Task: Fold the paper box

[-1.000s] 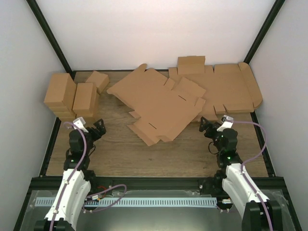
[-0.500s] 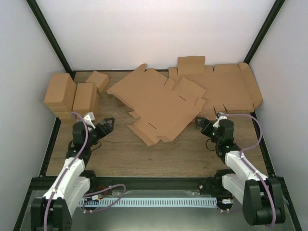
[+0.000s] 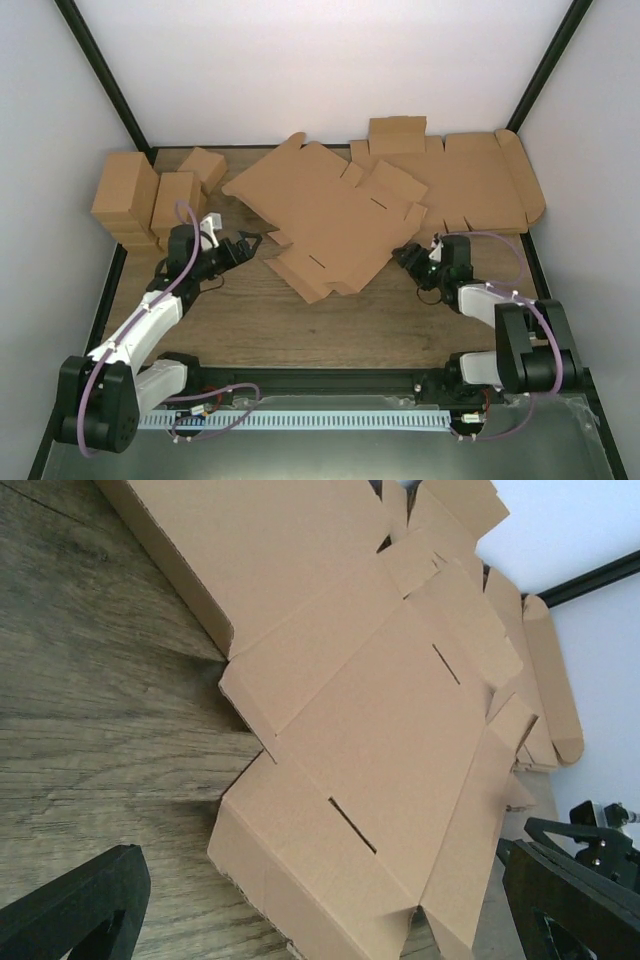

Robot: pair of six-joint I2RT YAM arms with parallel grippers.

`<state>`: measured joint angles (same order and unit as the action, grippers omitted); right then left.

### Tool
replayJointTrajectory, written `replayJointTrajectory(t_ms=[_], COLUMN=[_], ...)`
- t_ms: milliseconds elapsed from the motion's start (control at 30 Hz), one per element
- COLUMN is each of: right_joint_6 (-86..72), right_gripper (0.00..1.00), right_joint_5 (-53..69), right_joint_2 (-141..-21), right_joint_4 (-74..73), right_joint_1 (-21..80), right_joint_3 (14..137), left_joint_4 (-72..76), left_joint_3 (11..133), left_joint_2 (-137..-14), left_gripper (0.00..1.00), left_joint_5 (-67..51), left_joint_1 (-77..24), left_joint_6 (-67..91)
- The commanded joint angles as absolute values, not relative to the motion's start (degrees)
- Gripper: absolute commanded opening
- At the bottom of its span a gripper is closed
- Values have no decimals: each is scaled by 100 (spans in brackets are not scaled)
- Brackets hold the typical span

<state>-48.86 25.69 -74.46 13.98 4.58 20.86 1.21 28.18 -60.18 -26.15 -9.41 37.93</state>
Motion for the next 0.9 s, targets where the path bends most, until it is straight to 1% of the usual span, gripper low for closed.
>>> replayJointTrajectory(t_ms=[0,67,267,333,467,533,700,733,867], right_joint_6=[-5105,-5130,-5221,-5223,-5217,-5210,-5058,-4985,-4553], right_gripper=[72,72,60,59,47,33,10,7,5], right_joint_5=[2976,3012,3008,2994,3049,3099,2945,2889,2565], right_joint_2=[-7903,-8107,-8449,-8536,-8662,-8670,-8473,-8405,-8033], right_joint_4=[1833,1922,2174,2144,2143,2132,1784,1639,922], right_joint_1=[691,815,1079,1115,1163,1174,1178,1173,1171], right_joint_3=[2447,2521,2620,2701,2848,2892,3049,3122,3437], left_joint_4=[10,-77,-286,-326,-424,-446,-417,-401,-465], left_joint_3=[2931,2991,3201,3261,3401,3446,3480,3480,3618], left_joint_2=[-6064,-6070,-6067,-6080,-6159,-6214,-6248,-6229,-6245], left_gripper=[100,100,100,100,100,100,100,100,100], left_joint_5=[-2611,-2542,-2374,-2354,-2294,-2294,-2271,-2254,-2228], left_joint_1=[-984,-980,-984,-985,-984,-984,-984,-984,-985], left_joint_6=[3596,3511,3398,3357,3234,3211,3190,3186,3141])
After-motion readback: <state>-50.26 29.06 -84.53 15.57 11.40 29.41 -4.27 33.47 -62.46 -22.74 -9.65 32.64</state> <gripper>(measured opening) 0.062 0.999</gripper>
